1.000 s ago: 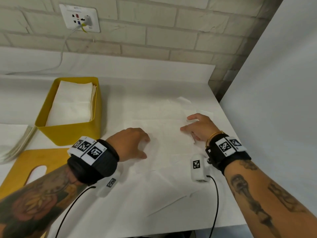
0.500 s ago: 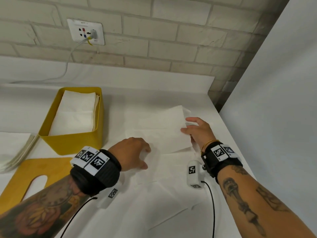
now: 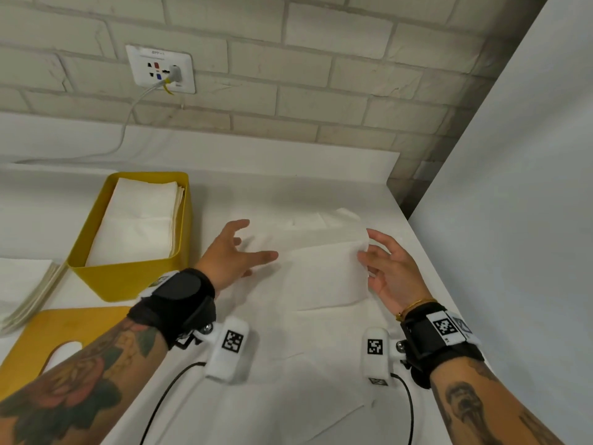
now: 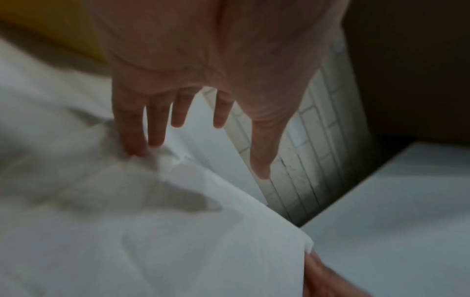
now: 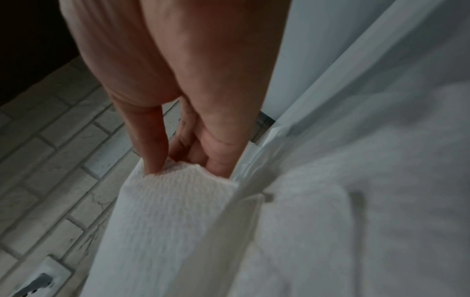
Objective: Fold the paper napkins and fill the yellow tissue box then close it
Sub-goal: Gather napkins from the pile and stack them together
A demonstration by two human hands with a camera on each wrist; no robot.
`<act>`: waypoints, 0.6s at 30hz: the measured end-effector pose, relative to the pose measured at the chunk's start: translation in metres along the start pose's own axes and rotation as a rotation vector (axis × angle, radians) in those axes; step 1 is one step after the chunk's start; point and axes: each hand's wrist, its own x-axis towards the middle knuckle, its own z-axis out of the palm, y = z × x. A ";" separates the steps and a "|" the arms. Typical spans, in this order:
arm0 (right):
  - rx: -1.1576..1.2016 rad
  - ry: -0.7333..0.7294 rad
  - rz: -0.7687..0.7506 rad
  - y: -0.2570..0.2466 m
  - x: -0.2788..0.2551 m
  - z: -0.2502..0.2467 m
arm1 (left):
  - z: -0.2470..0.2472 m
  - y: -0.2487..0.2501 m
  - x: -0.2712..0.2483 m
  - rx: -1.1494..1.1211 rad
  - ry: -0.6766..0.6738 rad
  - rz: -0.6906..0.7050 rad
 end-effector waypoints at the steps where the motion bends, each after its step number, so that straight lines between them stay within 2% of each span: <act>1: -0.003 0.006 -0.003 0.001 0.000 -0.001 | 0.000 0.001 0.003 -0.109 -0.009 -0.040; 5: -0.026 -0.001 0.008 0.001 -0.003 -0.002 | 0.001 0.003 0.011 -0.291 -0.047 -0.055; 11: -0.113 -0.031 -0.051 -0.005 -0.007 -0.005 | -0.002 0.005 0.008 -0.159 -0.025 0.195; 16: -0.510 -0.006 -0.147 -0.017 -0.004 -0.004 | -0.004 0.016 -0.001 -0.072 -0.012 0.336; 18: -0.665 0.014 -0.187 -0.025 -0.006 -0.001 | -0.004 0.018 -0.001 0.066 0.049 0.414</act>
